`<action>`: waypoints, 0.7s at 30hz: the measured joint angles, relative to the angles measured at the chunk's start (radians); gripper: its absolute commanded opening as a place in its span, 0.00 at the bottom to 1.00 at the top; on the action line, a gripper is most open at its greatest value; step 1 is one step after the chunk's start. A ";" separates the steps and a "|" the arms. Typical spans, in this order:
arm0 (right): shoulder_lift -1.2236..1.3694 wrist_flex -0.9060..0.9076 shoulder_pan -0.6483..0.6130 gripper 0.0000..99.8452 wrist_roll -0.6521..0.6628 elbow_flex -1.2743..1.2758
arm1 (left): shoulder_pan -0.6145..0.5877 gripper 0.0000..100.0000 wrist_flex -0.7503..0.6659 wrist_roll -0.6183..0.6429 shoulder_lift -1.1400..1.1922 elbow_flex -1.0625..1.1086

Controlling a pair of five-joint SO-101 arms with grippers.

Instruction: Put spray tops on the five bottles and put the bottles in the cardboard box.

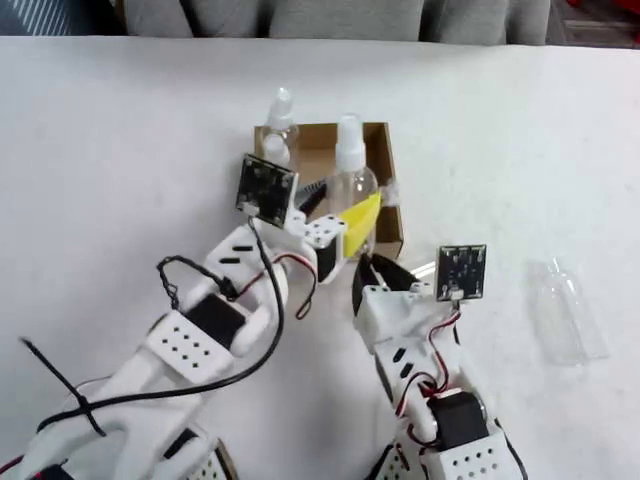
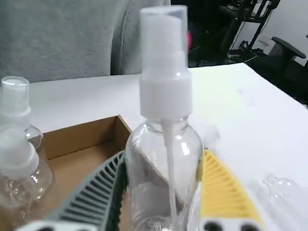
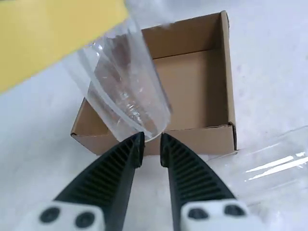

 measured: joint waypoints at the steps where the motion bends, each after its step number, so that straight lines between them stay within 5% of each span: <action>1: 0.003 0.000 0.000 0.04 0.000 0.000 | 0.002 0.02 0.000 -0.002 0.003 -0.002; 21: 0.005 -0.137 0.048 0.04 0.000 0.094 | 0.021 0.02 0.110 -0.002 -0.043 -0.005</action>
